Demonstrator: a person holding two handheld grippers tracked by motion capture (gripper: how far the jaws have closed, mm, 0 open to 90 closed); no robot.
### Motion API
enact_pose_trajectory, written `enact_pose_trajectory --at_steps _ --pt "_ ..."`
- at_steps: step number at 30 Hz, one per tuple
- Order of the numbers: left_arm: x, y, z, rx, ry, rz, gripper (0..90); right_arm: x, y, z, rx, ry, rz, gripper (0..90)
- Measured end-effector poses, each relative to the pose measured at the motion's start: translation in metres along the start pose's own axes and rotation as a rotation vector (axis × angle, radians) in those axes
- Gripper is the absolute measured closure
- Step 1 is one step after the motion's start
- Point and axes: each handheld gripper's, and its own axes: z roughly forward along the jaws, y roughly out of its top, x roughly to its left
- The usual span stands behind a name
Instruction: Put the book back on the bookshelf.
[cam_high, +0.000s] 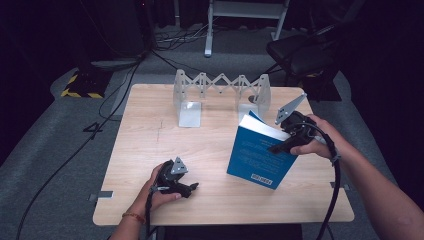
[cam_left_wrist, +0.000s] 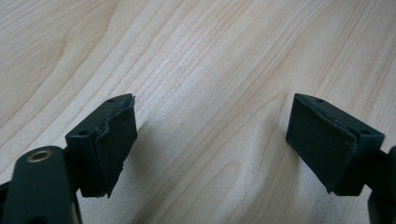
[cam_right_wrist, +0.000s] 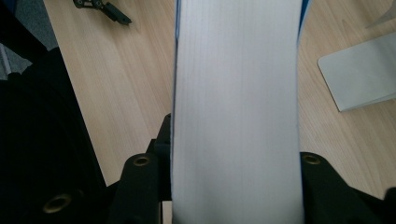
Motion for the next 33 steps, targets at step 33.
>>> enact_pose_trajectory --at_steps 33 --pt "-0.003 -0.001 -0.001 0.002 -0.027 0.026 16.4 -0.051 0.025 -0.008 -0.055 -0.184 0.162 61.4"
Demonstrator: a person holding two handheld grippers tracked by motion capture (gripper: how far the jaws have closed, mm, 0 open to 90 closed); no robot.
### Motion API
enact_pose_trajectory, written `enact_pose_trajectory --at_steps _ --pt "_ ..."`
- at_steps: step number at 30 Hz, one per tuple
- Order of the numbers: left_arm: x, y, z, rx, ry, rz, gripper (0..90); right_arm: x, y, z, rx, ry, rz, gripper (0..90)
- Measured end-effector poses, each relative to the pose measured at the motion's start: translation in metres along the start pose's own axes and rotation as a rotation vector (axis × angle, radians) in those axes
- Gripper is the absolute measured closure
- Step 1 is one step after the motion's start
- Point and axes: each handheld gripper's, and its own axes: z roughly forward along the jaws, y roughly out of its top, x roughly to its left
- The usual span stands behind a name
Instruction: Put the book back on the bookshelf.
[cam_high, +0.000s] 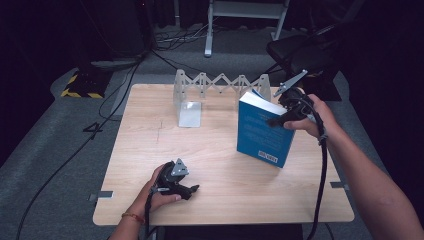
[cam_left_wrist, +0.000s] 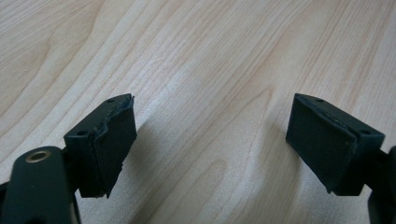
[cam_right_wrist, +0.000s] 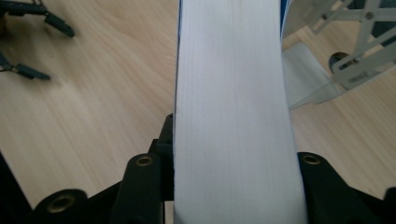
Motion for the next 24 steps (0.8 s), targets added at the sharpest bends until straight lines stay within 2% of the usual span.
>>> enact_pose_trajectory --at_steps 2,4,5,7,11,13,14,19,24 --pt "0.000 0.000 0.000 0.001 0.000 0.001 16.4 -0.002 0.000 0.000 -0.001 -0.005 0.005 61.4" --pt "0.000 0.000 0.000 0.001 -0.001 0.000 16.4 -0.009 0.001 -0.001 -0.008 -0.024 0.031 61.4" --pt "-0.001 0.000 0.000 0.001 0.000 0.000 16.4 -0.016 0.002 -0.002 -0.015 -0.038 0.063 61.4" --pt "-0.001 0.000 -0.001 0.001 0.000 0.000 16.4 -0.019 0.002 -0.002 -0.015 -0.038 0.068 61.4" --pt "-0.002 -0.001 -0.001 0.000 -0.001 0.003 16.3 -0.035 0.004 -0.001 -0.044 -0.065 0.131 61.4" --pt "-0.001 -0.001 -0.001 0.000 -0.001 0.003 16.3 -0.038 0.005 -0.001 -0.049 -0.070 0.147 61.4" --pt "-0.001 -0.001 -0.001 0.001 -0.002 0.003 16.3 -0.041 0.006 -0.002 -0.061 -0.081 0.171 61.4" --pt "-0.002 -0.001 -0.001 0.002 -0.008 0.006 16.3 -0.050 0.012 0.000 -0.074 -0.136 0.213 61.4" --pt "-0.002 -0.002 -0.002 0.000 -0.016 0.010 16.1 -0.057 0.019 0.003 -0.083 -0.152 0.245 61.4"
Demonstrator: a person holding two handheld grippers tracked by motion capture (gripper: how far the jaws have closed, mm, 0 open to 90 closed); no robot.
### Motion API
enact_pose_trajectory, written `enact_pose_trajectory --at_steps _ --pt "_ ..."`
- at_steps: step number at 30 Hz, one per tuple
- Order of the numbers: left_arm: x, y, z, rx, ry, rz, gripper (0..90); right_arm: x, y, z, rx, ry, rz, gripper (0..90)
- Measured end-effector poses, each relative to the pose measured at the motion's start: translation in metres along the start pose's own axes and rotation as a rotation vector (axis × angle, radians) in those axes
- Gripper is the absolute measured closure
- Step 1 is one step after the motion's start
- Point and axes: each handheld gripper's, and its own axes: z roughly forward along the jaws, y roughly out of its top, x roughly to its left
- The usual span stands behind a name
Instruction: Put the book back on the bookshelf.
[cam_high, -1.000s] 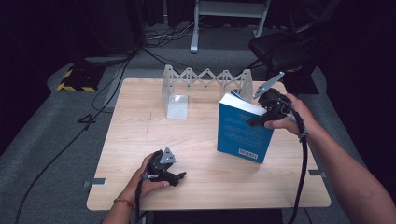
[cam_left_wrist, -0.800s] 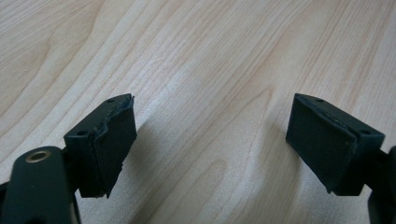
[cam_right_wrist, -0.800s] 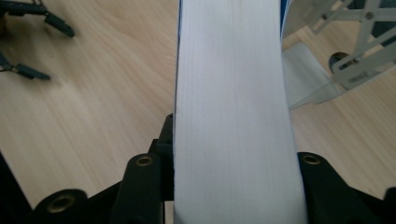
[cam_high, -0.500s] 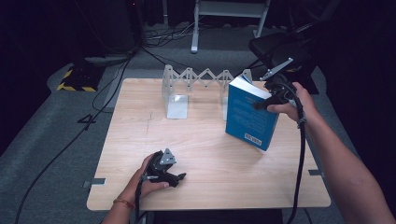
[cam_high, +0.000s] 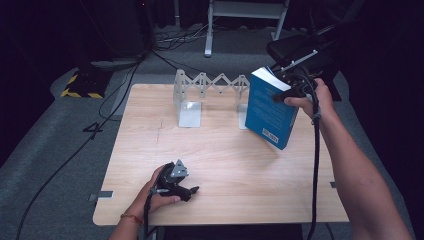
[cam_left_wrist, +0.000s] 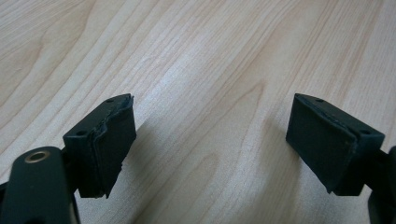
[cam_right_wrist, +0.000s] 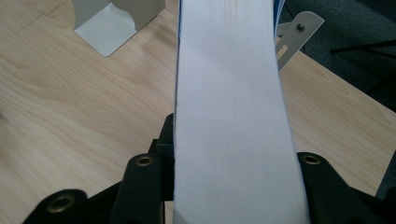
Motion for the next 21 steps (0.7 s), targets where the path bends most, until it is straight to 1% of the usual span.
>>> enact_pose_trajectory --at_steps 2,3,5,7,10,11,17,18,21 --pt "0.000 0.000 0.000 0.001 -0.003 0.004 16.0 -0.003 0.007 0.002 -0.027 -0.012 0.028 61.3" --pt "0.000 0.000 0.000 0.001 -0.003 0.006 16.0 -0.003 0.009 0.003 -0.028 -0.009 0.026 61.4" --pt "0.000 0.000 0.000 0.002 -0.006 0.010 16.0 -0.003 0.015 0.007 -0.030 -0.026 0.025 61.3" --pt "0.000 0.000 -0.001 0.002 -0.008 0.011 16.0 -0.003 0.018 0.008 -0.025 -0.026 0.028 61.4" --pt "-0.001 -0.001 -0.001 0.002 -0.015 0.017 16.0 -0.005 0.029 0.015 -0.019 -0.024 0.041 61.3" --pt "-0.001 -0.001 -0.001 0.002 -0.017 0.020 16.0 -0.006 0.032 0.017 -0.023 -0.024 0.038 61.3" --pt "-0.003 -0.002 -0.002 0.002 -0.019 0.022 16.0 -0.009 0.046 0.029 -0.032 -0.036 0.066 61.2" --pt "-0.002 -0.002 -0.002 0.003 -0.021 0.027 16.0 -0.008 0.048 0.031 -0.037 -0.044 0.081 61.2" --pt "-0.003 -0.003 -0.003 0.002 -0.022 0.024 16.0 -0.007 0.052 0.037 -0.042 -0.056 0.087 61.3"
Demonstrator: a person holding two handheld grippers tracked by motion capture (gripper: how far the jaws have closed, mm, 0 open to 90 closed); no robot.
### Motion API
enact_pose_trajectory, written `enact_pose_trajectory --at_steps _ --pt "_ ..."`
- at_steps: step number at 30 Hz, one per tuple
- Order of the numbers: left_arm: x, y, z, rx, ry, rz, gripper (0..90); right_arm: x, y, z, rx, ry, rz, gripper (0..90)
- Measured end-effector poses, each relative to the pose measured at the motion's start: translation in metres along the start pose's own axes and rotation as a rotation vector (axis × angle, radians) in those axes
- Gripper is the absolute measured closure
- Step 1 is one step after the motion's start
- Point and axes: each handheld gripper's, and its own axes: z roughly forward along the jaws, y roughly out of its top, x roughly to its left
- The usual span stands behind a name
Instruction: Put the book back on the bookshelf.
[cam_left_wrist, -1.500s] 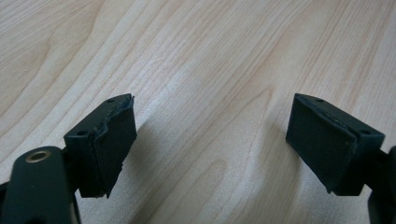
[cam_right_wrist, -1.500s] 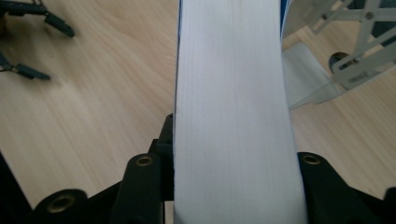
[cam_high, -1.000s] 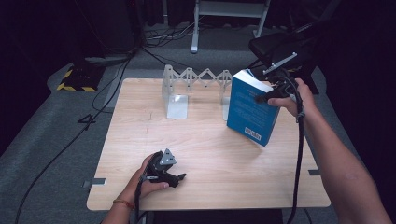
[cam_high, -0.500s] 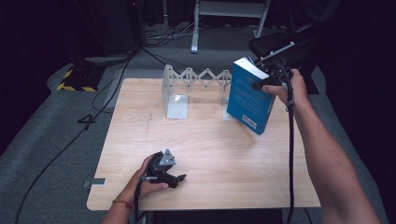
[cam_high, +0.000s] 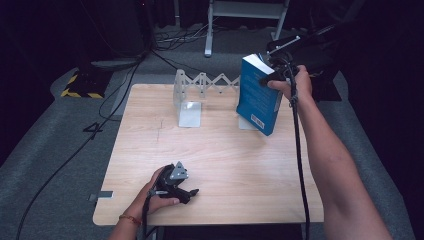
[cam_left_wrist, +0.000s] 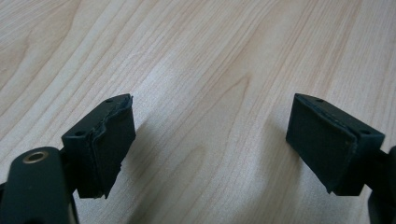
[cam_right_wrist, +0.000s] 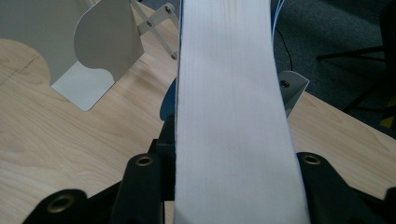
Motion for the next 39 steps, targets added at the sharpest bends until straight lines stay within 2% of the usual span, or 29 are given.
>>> enact_pose_trajectory --at_steps 11,17,27,39 --pt "-0.001 0.000 0.000 0.000 -0.004 0.005 15.6 -0.005 0.006 0.016 -0.006 -0.022 0.049 61.1" --pt "-0.001 0.000 -0.001 0.001 -0.004 0.008 15.6 -0.005 0.005 0.031 -0.012 -0.037 0.077 61.1" --pt "-0.001 -0.001 -0.001 0.001 -0.007 0.010 15.7 -0.003 0.000 0.031 -0.036 -0.036 0.077 60.7" --pt "-0.001 0.000 0.000 0.002 -0.001 0.005 15.3 -0.009 -0.012 0.024 -0.026 -0.023 0.074 58.7"
